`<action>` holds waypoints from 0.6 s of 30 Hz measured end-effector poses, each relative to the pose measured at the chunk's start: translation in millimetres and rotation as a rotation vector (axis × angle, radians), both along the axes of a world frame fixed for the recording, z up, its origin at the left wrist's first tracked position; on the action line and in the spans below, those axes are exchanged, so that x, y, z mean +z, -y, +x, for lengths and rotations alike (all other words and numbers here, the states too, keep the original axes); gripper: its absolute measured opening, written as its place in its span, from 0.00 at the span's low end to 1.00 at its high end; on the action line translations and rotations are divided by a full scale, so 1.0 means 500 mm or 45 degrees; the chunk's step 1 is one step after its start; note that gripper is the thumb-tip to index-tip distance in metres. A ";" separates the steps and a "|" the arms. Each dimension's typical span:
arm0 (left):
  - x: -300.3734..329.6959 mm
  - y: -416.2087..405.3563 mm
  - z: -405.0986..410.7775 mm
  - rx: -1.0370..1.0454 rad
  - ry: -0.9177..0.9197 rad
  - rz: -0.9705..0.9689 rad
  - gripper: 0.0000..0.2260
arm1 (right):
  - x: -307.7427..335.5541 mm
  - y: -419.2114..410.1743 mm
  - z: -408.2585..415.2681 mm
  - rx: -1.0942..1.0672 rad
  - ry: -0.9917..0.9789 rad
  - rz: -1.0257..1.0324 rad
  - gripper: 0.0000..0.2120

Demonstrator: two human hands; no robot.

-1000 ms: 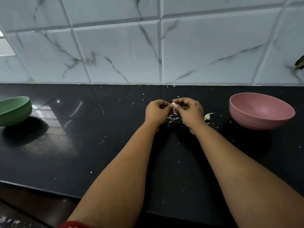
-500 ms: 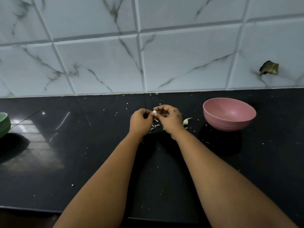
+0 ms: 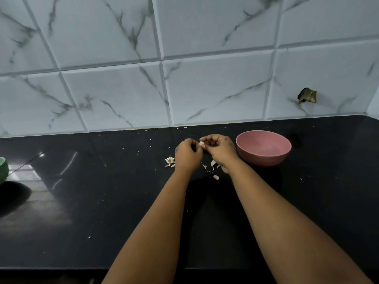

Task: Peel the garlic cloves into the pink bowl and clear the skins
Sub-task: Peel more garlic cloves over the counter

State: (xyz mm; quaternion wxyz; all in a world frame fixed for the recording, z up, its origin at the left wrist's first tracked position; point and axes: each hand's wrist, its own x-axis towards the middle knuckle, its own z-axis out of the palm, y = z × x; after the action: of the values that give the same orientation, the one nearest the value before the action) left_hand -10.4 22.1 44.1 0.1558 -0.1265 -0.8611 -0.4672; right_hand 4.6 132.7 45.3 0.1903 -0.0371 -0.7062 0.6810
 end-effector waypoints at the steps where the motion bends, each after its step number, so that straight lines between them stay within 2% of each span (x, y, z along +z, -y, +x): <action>1: -0.003 -0.004 0.005 -0.026 -0.016 0.006 0.05 | 0.001 -0.009 0.004 0.021 0.007 -0.014 0.08; 7: -0.037 0.006 -0.017 -0.163 0.020 0.014 0.04 | -0.039 -0.018 0.011 0.075 -0.005 -0.137 0.08; 14: -0.036 0.022 -0.046 -0.087 0.071 0.184 0.05 | -0.040 0.010 -0.025 0.101 -0.037 -0.235 0.07; 18: -0.048 0.028 -0.047 -0.178 0.159 0.330 0.05 | -0.057 0.010 -0.030 0.059 -0.063 -0.262 0.08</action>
State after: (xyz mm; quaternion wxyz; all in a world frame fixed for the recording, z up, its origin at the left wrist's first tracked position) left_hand -33.7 8.0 20.1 0.0842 -0.1356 -0.7906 -0.5911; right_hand -10.6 127.9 16.6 0.1872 -0.0231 -0.6282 0.7548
